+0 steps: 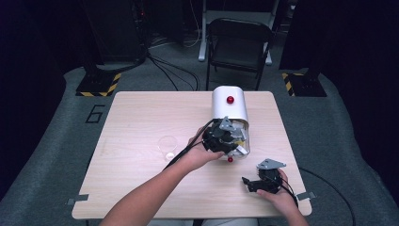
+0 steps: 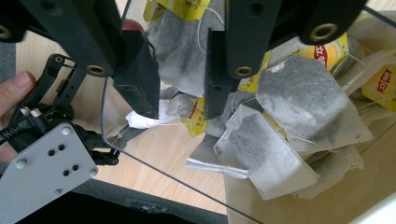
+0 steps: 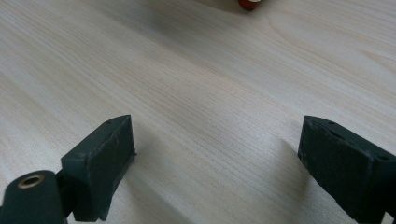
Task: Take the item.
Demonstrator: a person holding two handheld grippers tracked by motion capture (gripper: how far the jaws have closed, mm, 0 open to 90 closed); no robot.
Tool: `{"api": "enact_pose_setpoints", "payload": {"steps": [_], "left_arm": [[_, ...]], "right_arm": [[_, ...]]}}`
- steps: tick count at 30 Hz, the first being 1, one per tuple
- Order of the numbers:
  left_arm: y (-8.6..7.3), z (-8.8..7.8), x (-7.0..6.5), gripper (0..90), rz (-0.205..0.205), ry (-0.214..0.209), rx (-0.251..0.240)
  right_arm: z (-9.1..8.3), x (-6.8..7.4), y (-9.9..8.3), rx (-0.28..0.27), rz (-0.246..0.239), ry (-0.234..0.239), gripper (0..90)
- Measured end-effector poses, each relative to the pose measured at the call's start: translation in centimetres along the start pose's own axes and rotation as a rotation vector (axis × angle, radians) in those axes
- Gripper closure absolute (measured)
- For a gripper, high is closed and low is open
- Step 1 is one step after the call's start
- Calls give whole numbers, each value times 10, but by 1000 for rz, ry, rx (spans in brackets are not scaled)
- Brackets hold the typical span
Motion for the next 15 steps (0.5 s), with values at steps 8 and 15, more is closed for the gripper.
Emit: {"api": "enact_pose_setpoints", "payload": {"steps": [8,15], "left_arm": [[0,-4,0,813,-1,-17,-1],[0,-7,-1,887,6,-24,-2]], "right_arm": [[0,0,0,0,0,0,102],[0,0,0,3,3,2,102]]}}
Point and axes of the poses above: each handheld gripper's, and its own axes: z roughly forward along the jaws, y roughly out of its top, x roughly to its left, the point moved 9 cm from there along z, roughly forward along the jaws, and after that the axes turned 8 degrees about x, right-handed, at the moved point
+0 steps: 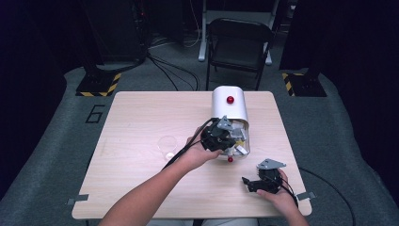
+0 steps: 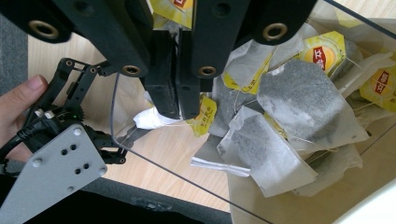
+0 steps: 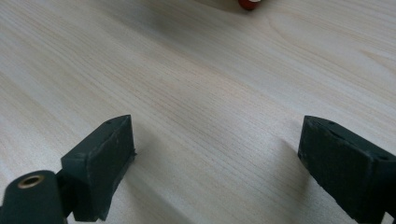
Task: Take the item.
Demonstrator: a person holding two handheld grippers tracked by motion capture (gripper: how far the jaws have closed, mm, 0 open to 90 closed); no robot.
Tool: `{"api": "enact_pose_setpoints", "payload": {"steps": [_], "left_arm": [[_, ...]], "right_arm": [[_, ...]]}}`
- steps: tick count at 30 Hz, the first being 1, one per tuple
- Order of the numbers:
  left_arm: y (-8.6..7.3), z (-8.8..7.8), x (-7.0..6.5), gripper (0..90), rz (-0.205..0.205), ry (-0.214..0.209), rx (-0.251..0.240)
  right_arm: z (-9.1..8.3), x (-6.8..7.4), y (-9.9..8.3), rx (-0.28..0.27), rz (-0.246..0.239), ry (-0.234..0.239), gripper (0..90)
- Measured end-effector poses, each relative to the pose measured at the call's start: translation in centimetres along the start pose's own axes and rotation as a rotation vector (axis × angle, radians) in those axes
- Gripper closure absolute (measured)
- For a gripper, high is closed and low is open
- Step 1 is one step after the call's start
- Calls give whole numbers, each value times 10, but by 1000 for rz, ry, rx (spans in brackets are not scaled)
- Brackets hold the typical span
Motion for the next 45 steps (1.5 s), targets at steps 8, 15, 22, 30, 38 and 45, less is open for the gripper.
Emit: {"api": "enact_pose_setpoints", "payload": {"steps": [8,15,22,30,38,45], "left_arm": [[1,-5,0,900,-7,-2,-10],[1,-10,2,900,-7,-1,-20],[6,-18,1,900,-8,1,-52],[13,-26,2,900,-5,12,-76],[20,-35,4,900,-10,18,-103],[24,-39,6,900,-21,21,-119]], "right_arm": [[0,0,0,2,3,0,102],[0,0,0,1,2,0,102],[0,-1,0,-4,-6,-2,102],[0,-1,1,-6,-8,-2,102],[0,0,0,-3,-5,0,102],[0,0,0,-3,-4,0,102]]}}
Point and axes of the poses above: each handheld gripper's, and its own axes: z roughly forward along the jaws, y roughly out of its top, x roughly to its left, the point moved 9 cm from there along z, roughly forward along the jaws, and after that the axes turned 8 degrees about x, right-handed, at the moved point
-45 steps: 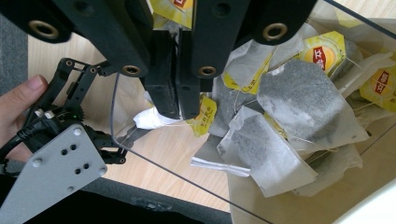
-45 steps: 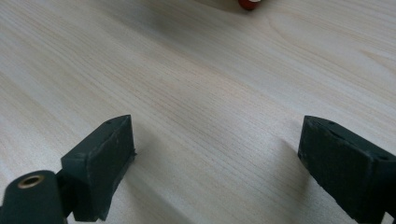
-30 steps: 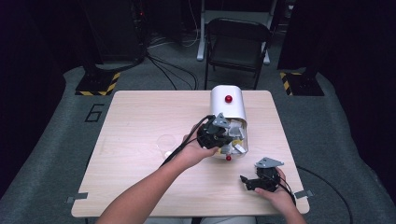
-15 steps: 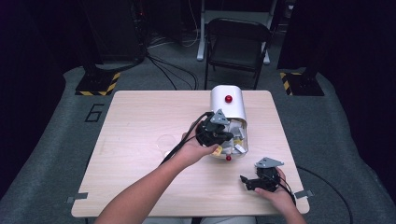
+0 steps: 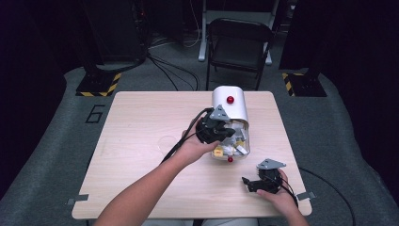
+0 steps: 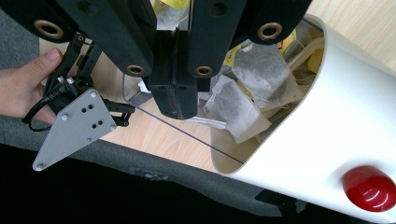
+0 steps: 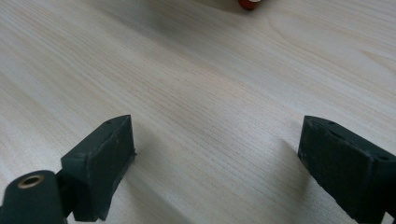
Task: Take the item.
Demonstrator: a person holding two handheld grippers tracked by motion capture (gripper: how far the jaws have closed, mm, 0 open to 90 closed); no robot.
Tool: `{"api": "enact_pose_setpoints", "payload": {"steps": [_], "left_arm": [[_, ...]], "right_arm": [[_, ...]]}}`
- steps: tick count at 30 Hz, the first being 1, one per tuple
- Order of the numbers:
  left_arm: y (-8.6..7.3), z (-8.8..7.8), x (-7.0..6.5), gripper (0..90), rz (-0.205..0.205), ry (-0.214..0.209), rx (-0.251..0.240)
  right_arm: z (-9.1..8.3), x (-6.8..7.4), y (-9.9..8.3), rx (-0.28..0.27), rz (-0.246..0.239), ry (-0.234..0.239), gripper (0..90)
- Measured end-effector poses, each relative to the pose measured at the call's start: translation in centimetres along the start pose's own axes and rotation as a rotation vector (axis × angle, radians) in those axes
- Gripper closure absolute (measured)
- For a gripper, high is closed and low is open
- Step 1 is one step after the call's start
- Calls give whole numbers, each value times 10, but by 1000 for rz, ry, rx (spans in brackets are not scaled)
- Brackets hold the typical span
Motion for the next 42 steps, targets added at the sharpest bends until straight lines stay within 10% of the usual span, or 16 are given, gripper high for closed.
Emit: {"api": "enact_pose_setpoints", "payload": {"steps": [42], "left_arm": [[20,-59,15,900,-4,62,-100]], "right_arm": [[0,0,0,1,-3,6,99]]}}
Point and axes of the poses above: each handheld gripper's, and its own axes: z roughly forward along the jaws, y roughly out of its top, x roughly to its left, the point moved 9 cm from there along z, roughly forward along the jaws, and after that the axes turned 8 degrees about x, right-handed, at the moved point
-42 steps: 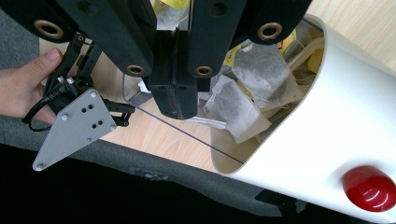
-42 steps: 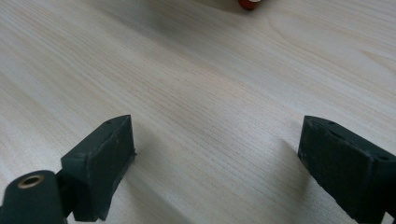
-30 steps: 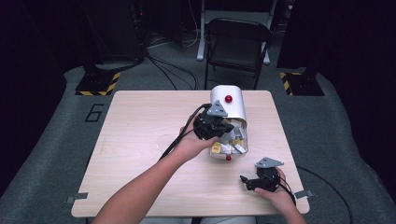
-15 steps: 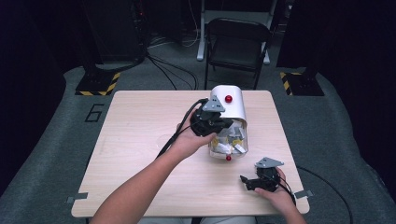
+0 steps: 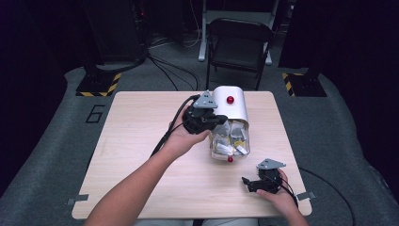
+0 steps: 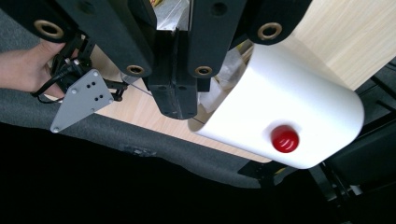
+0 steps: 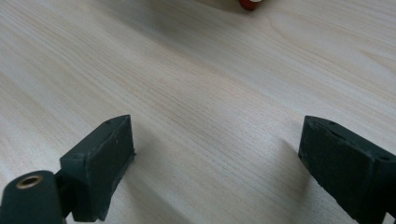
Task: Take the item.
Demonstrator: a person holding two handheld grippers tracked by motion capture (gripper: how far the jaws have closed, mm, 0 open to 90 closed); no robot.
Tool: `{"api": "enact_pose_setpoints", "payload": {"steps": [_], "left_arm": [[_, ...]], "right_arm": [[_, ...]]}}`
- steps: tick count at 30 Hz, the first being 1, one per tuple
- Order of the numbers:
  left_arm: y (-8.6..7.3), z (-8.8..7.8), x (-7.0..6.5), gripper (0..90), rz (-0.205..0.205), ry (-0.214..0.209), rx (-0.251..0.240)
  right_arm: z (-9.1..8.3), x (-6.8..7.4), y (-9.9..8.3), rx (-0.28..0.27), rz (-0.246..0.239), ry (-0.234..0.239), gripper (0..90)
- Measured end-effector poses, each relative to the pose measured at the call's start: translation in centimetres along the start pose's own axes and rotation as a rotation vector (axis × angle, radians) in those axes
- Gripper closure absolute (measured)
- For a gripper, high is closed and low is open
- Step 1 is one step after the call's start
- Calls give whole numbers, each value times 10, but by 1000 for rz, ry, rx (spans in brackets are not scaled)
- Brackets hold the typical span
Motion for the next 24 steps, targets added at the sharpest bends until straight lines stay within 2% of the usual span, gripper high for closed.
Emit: {"api": "enact_pose_setpoints", "payload": {"steps": [10,24], "left_arm": [[-4,-22,17,900,-13,40,-10],[-16,-53,50,900,-80,95,-32]], "right_arm": [[0,0,0,-3,0,-6,99],[0,0,0,-1,1,-2,99]]}}
Point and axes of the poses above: each handheld gripper's, and its own axes: z roughly forward along the jaws, y roughly out of its top, x roughly to its left, the point moved 9 cm from there along z, roughly forward along the jaws, and after that the axes turned 8 degrees about x, right-handed, at the moved point
